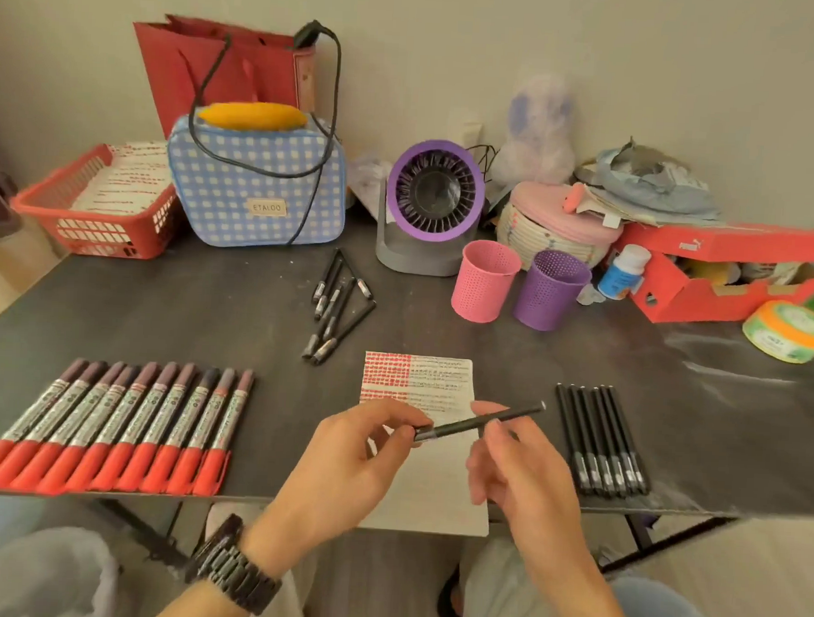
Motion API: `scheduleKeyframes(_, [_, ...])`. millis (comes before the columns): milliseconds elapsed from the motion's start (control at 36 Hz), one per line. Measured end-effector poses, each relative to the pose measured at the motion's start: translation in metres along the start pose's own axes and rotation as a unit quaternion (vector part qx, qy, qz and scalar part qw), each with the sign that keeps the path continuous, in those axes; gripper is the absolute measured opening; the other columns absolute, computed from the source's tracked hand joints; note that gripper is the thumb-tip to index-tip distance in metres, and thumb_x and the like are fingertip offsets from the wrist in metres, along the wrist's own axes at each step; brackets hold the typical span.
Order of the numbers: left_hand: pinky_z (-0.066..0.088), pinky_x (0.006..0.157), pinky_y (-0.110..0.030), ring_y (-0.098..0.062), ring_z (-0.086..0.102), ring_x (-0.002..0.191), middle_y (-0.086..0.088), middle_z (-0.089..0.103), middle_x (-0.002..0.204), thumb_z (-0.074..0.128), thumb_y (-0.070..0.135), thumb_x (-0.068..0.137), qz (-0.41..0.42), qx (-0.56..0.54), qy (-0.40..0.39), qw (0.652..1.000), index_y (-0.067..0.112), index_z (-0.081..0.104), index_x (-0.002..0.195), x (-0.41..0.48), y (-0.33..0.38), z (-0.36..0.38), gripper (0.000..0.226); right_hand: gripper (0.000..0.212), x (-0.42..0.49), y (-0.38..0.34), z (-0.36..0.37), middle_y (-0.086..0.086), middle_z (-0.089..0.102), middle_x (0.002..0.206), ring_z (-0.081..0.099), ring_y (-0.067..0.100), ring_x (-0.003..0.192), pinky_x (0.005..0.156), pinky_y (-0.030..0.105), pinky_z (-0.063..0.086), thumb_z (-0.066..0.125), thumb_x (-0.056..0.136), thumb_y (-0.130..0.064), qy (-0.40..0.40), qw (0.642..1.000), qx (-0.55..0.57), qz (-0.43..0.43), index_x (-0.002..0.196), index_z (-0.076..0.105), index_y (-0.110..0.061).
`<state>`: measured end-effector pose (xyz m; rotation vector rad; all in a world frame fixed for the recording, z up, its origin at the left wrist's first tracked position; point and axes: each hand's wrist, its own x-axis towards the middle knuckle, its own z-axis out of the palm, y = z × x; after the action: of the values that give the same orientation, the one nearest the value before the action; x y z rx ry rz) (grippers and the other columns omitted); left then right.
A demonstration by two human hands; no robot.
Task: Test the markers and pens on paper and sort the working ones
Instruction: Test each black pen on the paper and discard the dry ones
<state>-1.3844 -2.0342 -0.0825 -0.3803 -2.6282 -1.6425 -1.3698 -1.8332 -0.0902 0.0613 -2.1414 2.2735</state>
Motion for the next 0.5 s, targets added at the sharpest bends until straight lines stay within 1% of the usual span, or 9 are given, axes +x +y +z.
scheduleKeyframes(56, [0.043,0.068,-0.015,-0.011,0.061,0.083,0.021,0.068,0.094,0.055,0.023,0.098,0.021,0.034,-0.024,0.999,0.039,0.066,0.099,-0.006,0.002,0.006,0.019,0.023,-0.006,-0.001,0.009,0.007,0.06,0.066,0.053,0.019,0.057,0.056,0.025,0.046,0.069,0.091,-0.04,0.022,1.0,0.017,0.01,0.096,0.075,-0.019])
scheduleKeyframes(111, [0.041,0.067,-0.015,-0.01,0.059,0.082,0.021,0.064,0.092,0.049,0.035,0.095,0.025,0.048,-0.05,0.997,0.04,0.06,0.096,-0.011,0.001,0.009,0.012,0.019,-0.013,0.0,0.015,0.007,0.059,0.064,0.053,0.017,0.057,0.057,0.024,0.047,0.069,0.093,-0.031,0.028,0.999,0.041,0.016,0.09,0.075,-0.013])
scheduleKeyframes(167, [0.039,0.067,-0.016,-0.007,0.057,0.081,0.021,0.059,0.09,0.041,0.049,0.094,0.029,0.076,-0.083,0.993,0.041,0.055,0.089,-0.016,-0.002,0.013,0.017,0.021,-0.02,0.002,0.02,0.007,0.06,0.064,0.054,0.017,0.059,0.059,0.024,0.048,0.069,0.092,-0.029,0.011,0.998,0.063,0.02,0.089,0.075,-0.009])
scheduleKeyframes(194, [0.04,0.068,-0.019,-0.007,0.056,0.081,0.02,0.057,0.088,0.037,0.054,0.095,0.032,0.093,-0.102,0.99,0.041,0.053,0.084,-0.018,-0.003,0.014,0.023,0.022,-0.023,0.002,0.021,0.006,0.06,0.063,0.055,0.016,0.06,0.059,0.024,0.048,0.069,0.092,-0.028,0.005,0.998,0.064,0.021,0.09,0.074,-0.006])
scheduleKeyframes(250, [0.041,0.064,-0.026,-0.009,0.054,0.073,0.018,0.054,0.08,0.032,0.062,0.095,0.028,0.108,-0.123,0.986,0.038,0.047,0.073,-0.021,-0.005,0.017,0.036,0.023,-0.025,0.003,0.024,0.004,0.06,0.062,0.055,0.015,0.059,0.059,0.022,0.048,0.065,0.092,-0.024,0.004,0.999,0.051,0.018,0.091,0.071,-0.002])
scheduleKeyframes(306, [0.041,0.059,-0.03,-0.011,0.049,0.064,0.017,0.054,0.071,0.03,0.066,0.094,0.018,0.108,-0.121,0.987,0.031,0.044,0.068,-0.022,-0.007,0.019,0.046,0.023,-0.027,0.003,0.025,0.004,0.059,0.062,0.054,0.015,0.059,0.058,0.022,0.048,0.066,0.094,-0.023,0.004,0.999,0.048,0.012,0.091,0.068,0.0])
scheduleKeyframes(361, [0.039,0.056,-0.031,-0.012,0.047,0.059,0.016,0.053,0.065,0.03,0.068,0.093,0.016,0.118,-0.113,0.986,0.028,0.043,0.064,-0.023,-0.008,0.02,0.051,0.026,-0.027,0.003,0.026,0.004,0.058,0.061,0.053,0.015,0.058,0.058,0.022,0.048,0.06,0.09,-0.024,0.004,0.998,0.064,0.017,0.09,0.067,0.001])
scheduleKeyframes(444, [0.037,0.055,-0.032,-0.013,0.044,0.056,0.011,0.047,0.057,0.031,0.071,0.092,0.011,0.107,-0.11,0.988,0.022,0.047,0.065,-0.023,-0.008,0.021,0.058,0.024,-0.026,0.003,0.026,0.003,0.056,0.058,0.051,0.014,0.055,0.058,0.022,0.047,0.064,0.095,-0.022,-0.003,0.997,0.076,0.022,0.089,0.066,0.001])
scheduleKeyframes(500, [0.038,0.056,-0.034,-0.013,0.041,0.054,0.009,0.044,0.055,0.032,0.073,0.091,0.005,0.095,-0.113,0.989,0.019,0.049,0.066,-0.022,-0.008,0.022,0.063,0.022,-0.025,0.004,0.026,0.003,0.055,0.057,0.051,0.014,0.055,0.058,0.022,0.047,0.063,0.095,-0.02,-0.007,0.997,0.076,0.019,0.088,0.065,0.001])
